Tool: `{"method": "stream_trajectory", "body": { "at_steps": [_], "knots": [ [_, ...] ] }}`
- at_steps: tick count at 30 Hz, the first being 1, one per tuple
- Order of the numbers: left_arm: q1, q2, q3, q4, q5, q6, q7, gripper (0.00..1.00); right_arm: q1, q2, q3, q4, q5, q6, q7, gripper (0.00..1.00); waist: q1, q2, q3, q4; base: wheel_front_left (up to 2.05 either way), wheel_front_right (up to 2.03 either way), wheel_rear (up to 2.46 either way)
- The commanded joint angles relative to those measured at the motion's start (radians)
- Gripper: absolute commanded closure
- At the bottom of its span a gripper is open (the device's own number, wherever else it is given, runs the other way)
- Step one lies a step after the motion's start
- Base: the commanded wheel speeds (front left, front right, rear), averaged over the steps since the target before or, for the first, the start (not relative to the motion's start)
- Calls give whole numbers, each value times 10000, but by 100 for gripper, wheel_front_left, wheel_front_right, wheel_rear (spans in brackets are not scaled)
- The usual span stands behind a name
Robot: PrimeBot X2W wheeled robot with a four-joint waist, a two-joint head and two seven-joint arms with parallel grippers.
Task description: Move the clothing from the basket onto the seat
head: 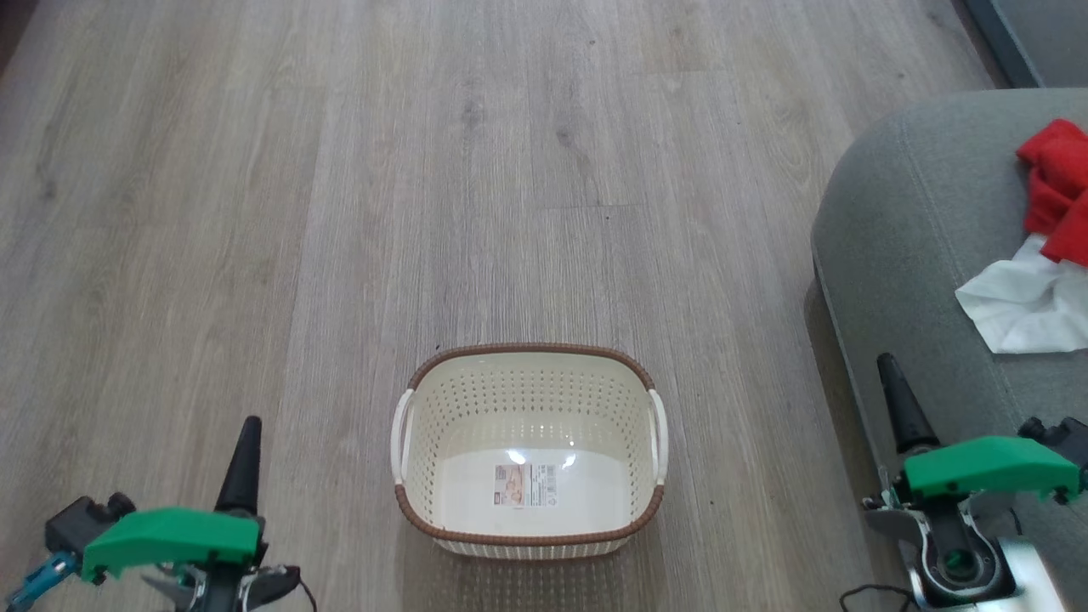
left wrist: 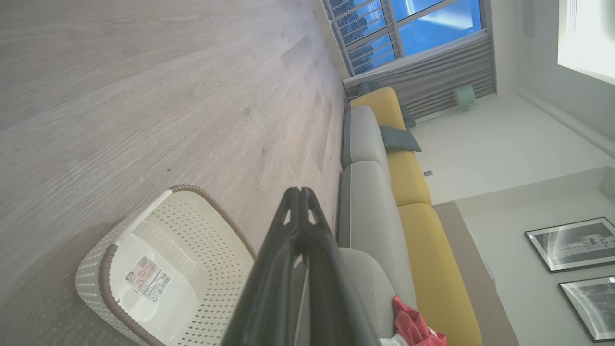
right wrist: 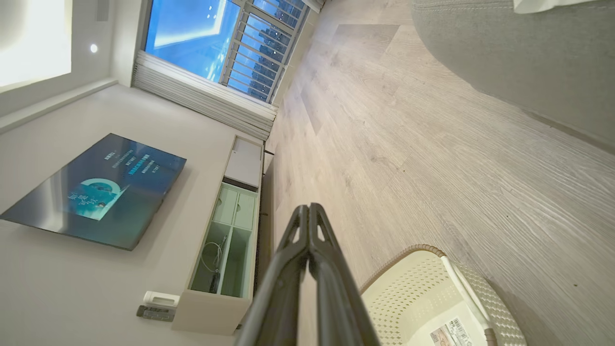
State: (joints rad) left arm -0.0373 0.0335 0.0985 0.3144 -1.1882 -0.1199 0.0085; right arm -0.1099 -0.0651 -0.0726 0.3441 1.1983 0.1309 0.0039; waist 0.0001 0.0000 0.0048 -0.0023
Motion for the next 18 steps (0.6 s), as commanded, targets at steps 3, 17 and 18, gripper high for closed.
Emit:
{"method": "stream_trajectory", "body": {
  "at_steps": [3,17,18],
  "knots": [
    [-532,132,179,-396,-457,-54,105,100,-137,25,49,-439,449,-1,132,100,0,0,-1,2,0,0,0],
    [-607,147,169,-520,-2050,-77,507,100,-70,78,-148,-674,2002,-1,542,100,-1,0,-8,11,0,0,0],
    [-613,148,169,-529,-2164,-78,535,100,-65,81,-163,-691,2113,-1,571,100,-1,0,-9,12,0,0,0]
  ]
}}
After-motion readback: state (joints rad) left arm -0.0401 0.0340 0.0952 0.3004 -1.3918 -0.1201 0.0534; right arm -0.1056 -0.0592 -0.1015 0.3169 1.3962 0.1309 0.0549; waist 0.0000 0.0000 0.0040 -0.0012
